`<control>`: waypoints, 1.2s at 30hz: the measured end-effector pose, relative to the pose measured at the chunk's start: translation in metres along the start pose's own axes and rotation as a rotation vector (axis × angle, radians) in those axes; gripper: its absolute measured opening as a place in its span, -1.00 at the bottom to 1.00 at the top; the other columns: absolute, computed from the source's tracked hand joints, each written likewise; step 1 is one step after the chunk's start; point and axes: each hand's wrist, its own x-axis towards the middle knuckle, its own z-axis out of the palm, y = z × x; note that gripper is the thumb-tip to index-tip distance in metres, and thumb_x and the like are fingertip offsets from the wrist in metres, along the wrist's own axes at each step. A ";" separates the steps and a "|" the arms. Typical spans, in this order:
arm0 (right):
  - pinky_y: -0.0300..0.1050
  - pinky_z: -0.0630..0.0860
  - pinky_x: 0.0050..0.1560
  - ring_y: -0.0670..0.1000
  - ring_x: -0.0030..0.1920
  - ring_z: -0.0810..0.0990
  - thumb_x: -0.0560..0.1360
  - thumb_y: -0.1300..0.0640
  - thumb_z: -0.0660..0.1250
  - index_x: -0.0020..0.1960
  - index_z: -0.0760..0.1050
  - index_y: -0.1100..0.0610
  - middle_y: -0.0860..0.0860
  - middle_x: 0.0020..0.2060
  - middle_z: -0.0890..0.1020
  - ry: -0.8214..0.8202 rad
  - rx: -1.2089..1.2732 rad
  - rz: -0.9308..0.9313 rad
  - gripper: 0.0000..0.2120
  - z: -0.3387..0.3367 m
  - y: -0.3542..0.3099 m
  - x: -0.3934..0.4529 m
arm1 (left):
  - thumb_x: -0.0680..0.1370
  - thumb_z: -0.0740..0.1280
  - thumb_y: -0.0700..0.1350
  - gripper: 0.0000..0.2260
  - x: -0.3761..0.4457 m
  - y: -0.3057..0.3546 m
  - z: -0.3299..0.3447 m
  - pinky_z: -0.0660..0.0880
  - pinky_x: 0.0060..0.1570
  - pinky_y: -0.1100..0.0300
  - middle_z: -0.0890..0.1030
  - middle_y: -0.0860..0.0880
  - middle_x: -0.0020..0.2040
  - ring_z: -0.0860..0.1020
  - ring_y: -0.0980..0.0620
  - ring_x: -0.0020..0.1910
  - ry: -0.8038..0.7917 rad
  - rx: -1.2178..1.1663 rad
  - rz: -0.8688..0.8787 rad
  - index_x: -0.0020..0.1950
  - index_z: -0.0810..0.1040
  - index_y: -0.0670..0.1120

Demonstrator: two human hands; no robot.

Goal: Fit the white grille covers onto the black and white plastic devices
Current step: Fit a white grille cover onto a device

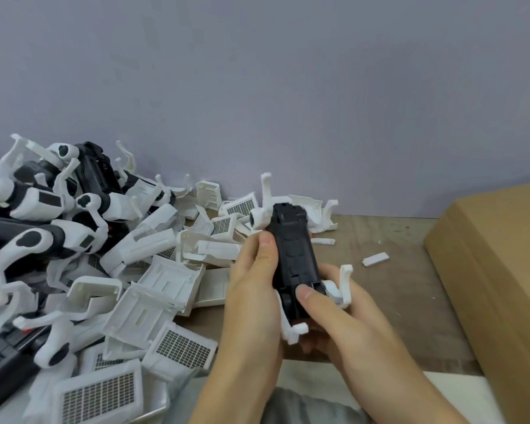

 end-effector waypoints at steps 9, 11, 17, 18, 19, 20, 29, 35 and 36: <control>-0.11 0.54 -0.23 0.01 -0.26 0.59 0.24 -0.04 0.36 -0.02 0.64 -0.19 0.14 -0.19 0.66 -0.027 0.105 -0.044 -0.69 -0.002 0.003 0.003 | 0.63 0.17 0.10 -0.62 0.002 -0.005 0.003 0.33 -0.60 0.27 0.67 -0.13 -0.24 0.52 -0.06 -0.50 -0.014 -0.040 -0.012 0.05 0.65 -0.14; -0.11 0.54 -0.22 0.01 -0.27 0.60 0.25 0.01 0.36 -0.03 0.63 -0.22 0.07 -0.22 0.67 -0.030 0.102 -0.051 -0.69 -0.003 0.004 0.003 | 0.60 0.19 0.11 -0.63 0.002 -0.004 0.003 0.32 -0.61 0.28 0.65 -0.13 -0.27 0.50 -0.04 -0.53 -0.006 -0.052 -0.010 0.04 0.65 -0.14; -0.05 0.56 -0.21 -0.02 -0.26 0.61 0.19 -0.05 0.31 0.01 0.62 -0.24 0.01 -0.25 0.66 -0.037 0.068 -0.072 -0.61 -0.003 0.005 0.001 | 0.48 0.27 0.10 -0.69 -0.003 -0.003 0.004 0.38 -0.62 0.25 0.66 -0.15 -0.24 0.51 -0.03 -0.49 -0.020 -0.081 0.018 -0.01 0.67 -0.09; -0.04 0.58 -0.21 -0.02 -0.25 0.61 0.20 -0.05 0.32 0.02 0.61 -0.24 0.00 -0.25 0.66 -0.035 0.055 -0.069 -0.61 -0.003 0.005 0.001 | 0.52 0.26 0.08 -0.71 -0.002 -0.003 0.004 0.41 -0.58 0.23 0.68 -0.16 -0.19 0.53 -0.04 -0.44 -0.024 -0.068 0.027 -0.01 0.67 -0.07; -0.03 0.60 -0.19 -0.03 -0.24 0.61 0.23 -0.04 0.33 0.03 0.60 -0.25 -0.01 -0.24 0.66 -0.030 0.044 -0.066 -0.62 -0.003 0.004 0.001 | 0.58 0.24 0.05 -0.74 -0.002 -0.003 0.004 0.47 -0.50 0.19 0.70 -0.15 -0.14 0.56 -0.06 -0.37 -0.025 -0.053 0.035 -0.02 0.68 -0.04; -0.09 0.59 -0.19 -0.07 -0.25 0.61 0.26 0.00 0.34 0.04 0.59 -0.27 -0.04 -0.25 0.65 -0.025 0.031 -0.066 -0.63 -0.003 0.004 0.000 | 0.62 0.22 0.03 -0.73 -0.001 -0.004 0.004 0.54 -0.37 0.13 0.71 -0.13 -0.13 0.59 -0.07 -0.31 -0.021 -0.043 0.042 -0.07 0.69 0.00; -0.13 0.60 -0.17 0.01 -0.07 0.70 0.35 -0.03 0.36 0.08 0.60 -0.21 0.02 -0.05 0.71 -0.014 0.061 -0.068 -0.69 -0.004 0.004 0.002 | 0.43 0.28 0.12 -0.66 -0.002 -0.003 0.006 0.54 -0.13 -0.02 0.71 -0.18 -0.04 0.61 -0.14 -0.15 -0.021 -0.051 0.044 0.04 0.68 -0.05; -0.21 0.55 -0.27 -0.03 -0.20 0.65 0.21 -0.08 0.37 0.06 0.62 -0.21 0.03 -0.17 0.69 -0.016 0.102 -0.067 -0.59 -0.005 0.006 0.003 | 0.65 0.19 0.04 -0.69 -0.002 -0.003 0.007 0.46 -0.46 0.21 0.70 -0.11 -0.19 0.58 -0.07 -0.34 -0.007 -0.069 0.024 -0.10 0.69 0.00; -0.22 0.54 -0.28 -0.04 -0.22 0.63 0.21 -0.08 0.36 0.08 0.61 -0.21 0.02 -0.19 0.67 -0.021 0.098 -0.071 -0.57 -0.005 0.006 0.003 | 0.65 0.19 0.04 -0.69 -0.003 -0.003 0.007 0.43 -0.52 0.23 0.69 -0.11 -0.21 0.57 -0.06 -0.38 -0.007 -0.070 0.017 -0.09 0.69 0.00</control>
